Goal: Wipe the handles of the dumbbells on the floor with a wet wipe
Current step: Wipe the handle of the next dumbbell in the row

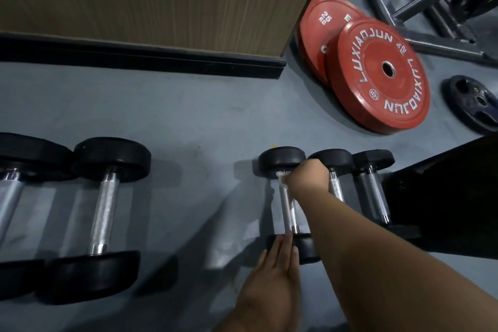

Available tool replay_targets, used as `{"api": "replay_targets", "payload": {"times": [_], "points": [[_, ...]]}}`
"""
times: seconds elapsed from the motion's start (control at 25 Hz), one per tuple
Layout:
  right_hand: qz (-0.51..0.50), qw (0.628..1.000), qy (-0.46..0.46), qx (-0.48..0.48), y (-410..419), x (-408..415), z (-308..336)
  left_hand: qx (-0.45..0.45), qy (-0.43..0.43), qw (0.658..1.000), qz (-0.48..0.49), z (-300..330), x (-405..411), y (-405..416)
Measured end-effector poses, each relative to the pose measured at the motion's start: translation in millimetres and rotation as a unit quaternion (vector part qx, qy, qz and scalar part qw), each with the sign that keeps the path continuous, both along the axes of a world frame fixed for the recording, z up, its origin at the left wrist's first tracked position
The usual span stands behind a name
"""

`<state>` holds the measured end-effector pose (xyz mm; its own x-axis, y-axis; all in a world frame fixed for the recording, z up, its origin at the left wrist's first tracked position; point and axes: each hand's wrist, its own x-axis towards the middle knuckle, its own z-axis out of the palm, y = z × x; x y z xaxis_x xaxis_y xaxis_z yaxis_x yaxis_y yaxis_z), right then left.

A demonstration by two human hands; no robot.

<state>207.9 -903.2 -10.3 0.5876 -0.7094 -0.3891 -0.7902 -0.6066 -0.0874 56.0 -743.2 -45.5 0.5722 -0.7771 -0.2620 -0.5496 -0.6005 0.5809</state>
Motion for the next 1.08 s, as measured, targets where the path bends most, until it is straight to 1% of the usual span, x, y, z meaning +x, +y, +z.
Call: {"api": "replay_targets", "payload": {"times": [0.08,0.2,0.24,0.36,0.4,0.44,0.48,0.52,0.56,0.6,0.64,0.68,0.76,0.8,0.88,0.92,1.0,1.08], "points": [[-0.016,1.0,-0.011,0.01,-3,5,1,0.026,0.009,1.0,-0.013,4,3,-4],[0.007,0.999,0.014,0.027,-3,-9,5,0.089,0.009,0.995,-0.047,5,2,-7],[0.009,0.999,0.026,0.039,-4,-18,6,0.102,0.0,0.994,-0.043,4,3,-9],[0.013,0.995,0.086,0.051,-2,-50,8,0.079,0.035,0.996,-0.011,20,11,-12],[0.019,0.994,0.091,0.051,-1,-60,7,0.055,0.052,0.997,-0.008,26,15,-13],[0.021,0.994,0.088,0.057,0,-66,7,0.001,-0.006,1.0,0.009,30,20,-16],[0.021,0.995,0.083,0.057,1,-71,7,0.008,0.006,1.0,-0.015,39,20,-15],[0.021,0.995,0.084,0.046,1,-74,6,0.012,0.05,0.999,-0.011,50,23,-12],[0.015,0.996,0.078,0.035,2,-73,6,0.004,0.063,0.998,0.031,52,26,-12],[0.002,0.998,0.063,0.029,2,-70,4,-0.036,-0.014,0.996,0.08,46,29,-12],[-0.014,0.998,0.049,0.034,3,-67,3,-0.056,-0.059,0.991,0.104,45,29,-10],[-0.017,0.998,0.041,0.041,4,-63,0,-0.056,-0.03,0.994,0.085,40,27,-8],[-0.024,0.998,0.023,0.054,3,-54,-5,-0.022,0.072,0.997,0.005,33,23,-1],[-0.031,0.998,0.014,0.051,4,-47,-5,-0.015,0.08,0.997,-0.018,30,25,2],[-0.024,0.999,0.006,0.024,3,-32,-6,-0.017,0.072,0.997,-0.032,22,22,5],[-0.032,0.999,-0.004,0.017,1,-23,-6,-0.017,0.086,0.996,-0.033,20,23,6],[-0.035,0.999,-0.015,0.016,-1,-8,-8,-0.013,0.116,0.993,-0.035,21,25,9],[-0.041,0.998,-0.033,0.024,-2,-1,-11,-0.001,0.122,0.992,-0.043,19,26,11]]}}
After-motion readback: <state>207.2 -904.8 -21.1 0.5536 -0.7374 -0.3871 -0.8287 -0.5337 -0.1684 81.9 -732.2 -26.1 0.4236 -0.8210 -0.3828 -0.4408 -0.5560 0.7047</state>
